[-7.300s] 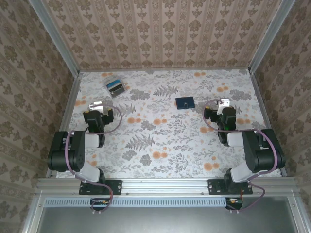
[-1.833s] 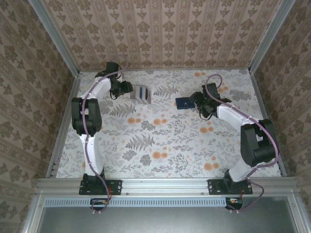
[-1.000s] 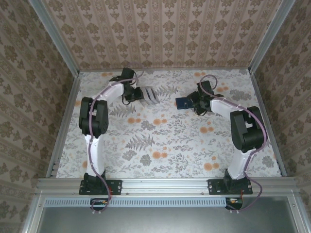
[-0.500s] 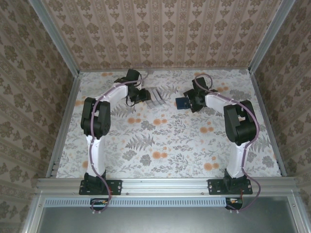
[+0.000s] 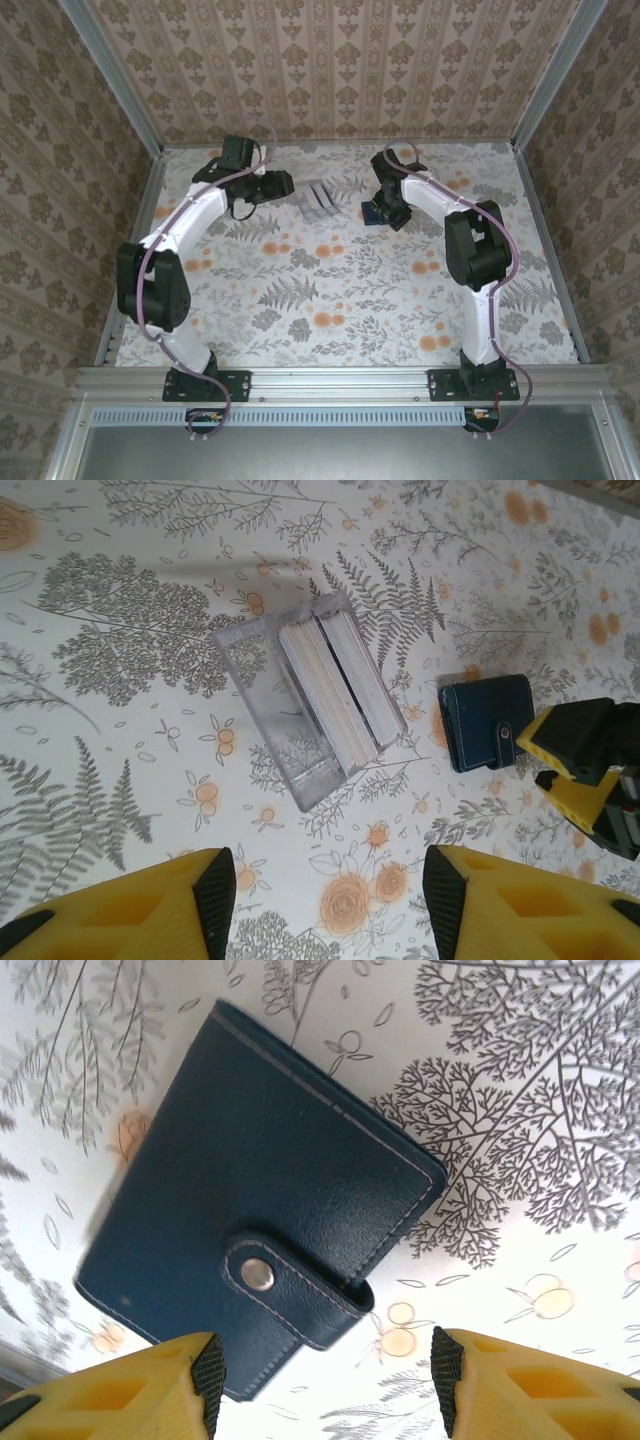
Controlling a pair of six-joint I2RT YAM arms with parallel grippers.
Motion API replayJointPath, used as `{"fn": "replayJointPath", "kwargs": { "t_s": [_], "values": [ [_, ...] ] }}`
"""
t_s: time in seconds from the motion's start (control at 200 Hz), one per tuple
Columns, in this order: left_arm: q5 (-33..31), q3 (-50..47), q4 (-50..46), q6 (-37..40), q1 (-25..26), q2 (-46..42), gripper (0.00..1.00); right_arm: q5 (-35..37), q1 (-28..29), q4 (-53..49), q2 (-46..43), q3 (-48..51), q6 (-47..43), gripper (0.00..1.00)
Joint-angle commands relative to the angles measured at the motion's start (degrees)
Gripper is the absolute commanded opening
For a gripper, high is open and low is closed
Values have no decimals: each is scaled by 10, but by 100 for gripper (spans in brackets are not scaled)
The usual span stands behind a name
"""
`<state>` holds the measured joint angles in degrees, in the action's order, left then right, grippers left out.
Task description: Put the credit cards into the card holder
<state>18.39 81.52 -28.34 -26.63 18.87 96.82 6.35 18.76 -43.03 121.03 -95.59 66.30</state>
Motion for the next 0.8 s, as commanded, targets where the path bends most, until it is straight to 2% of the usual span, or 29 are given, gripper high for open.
{"fn": "replayJointPath", "kwargs": {
  "t_s": [0.0,0.14,0.29,0.53,0.795],
  "values": [
    [-32,-42,-8,21,-9,-46,58,66,6,-14,7,-13,-156,59],
    [-51,-104,-7,28,-24,-114,59,47,8,43,10,0,-317,59],
    [-62,-147,-11,34,-40,-164,61,24,6,65,12,24,-404,54],
    [-59,-172,-29,42,-53,-199,62,-7,3,65,30,29,-453,51],
    [-52,-184,-36,42,-54,-217,62,-7,0,56,29,32,-490,33]
  ]
}}
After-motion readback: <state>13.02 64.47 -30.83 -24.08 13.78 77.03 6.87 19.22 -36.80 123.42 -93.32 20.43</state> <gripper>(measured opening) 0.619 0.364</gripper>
